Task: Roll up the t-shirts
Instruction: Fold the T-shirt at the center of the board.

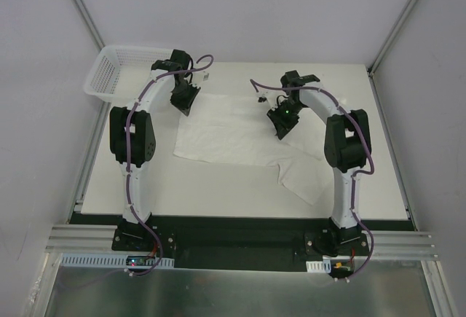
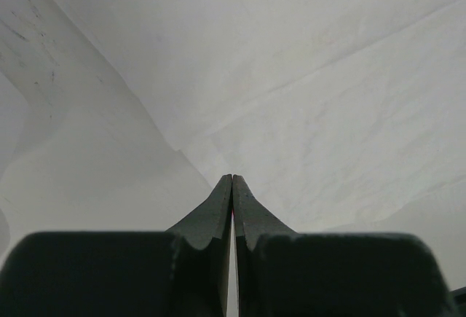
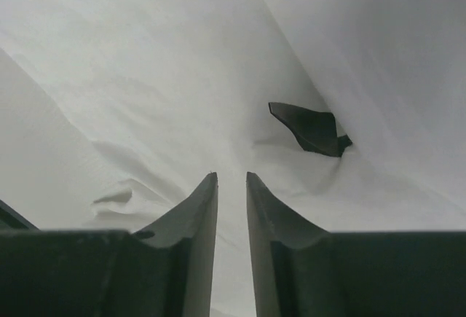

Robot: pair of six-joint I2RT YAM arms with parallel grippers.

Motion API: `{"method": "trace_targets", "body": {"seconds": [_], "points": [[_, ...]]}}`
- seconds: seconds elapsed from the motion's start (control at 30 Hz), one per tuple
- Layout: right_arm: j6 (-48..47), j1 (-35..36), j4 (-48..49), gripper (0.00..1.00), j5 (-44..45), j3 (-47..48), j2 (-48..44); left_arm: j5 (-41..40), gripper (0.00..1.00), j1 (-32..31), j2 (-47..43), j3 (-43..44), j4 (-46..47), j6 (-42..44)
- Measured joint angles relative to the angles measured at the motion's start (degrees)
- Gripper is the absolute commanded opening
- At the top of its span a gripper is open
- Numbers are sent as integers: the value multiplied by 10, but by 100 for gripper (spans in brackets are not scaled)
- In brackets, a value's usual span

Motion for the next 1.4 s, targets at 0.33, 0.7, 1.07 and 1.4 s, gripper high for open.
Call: {"method": "trace_targets", "body": {"seconds": [0.33,0.7,1.07,1.4], "points": [[31,-45,-42,27,-50,33,16,-2,0,0,16,27,-3,5],[33,-224,-38,1,-10,94,24,-5,0,0,121,123,-4,10],[-18,-246,37,1,103,211,160,-59,0,0,192,179,-15,38],[-109,-236,118,1,210,299,226,-110,0,-1,272,317,-31,71]]}}
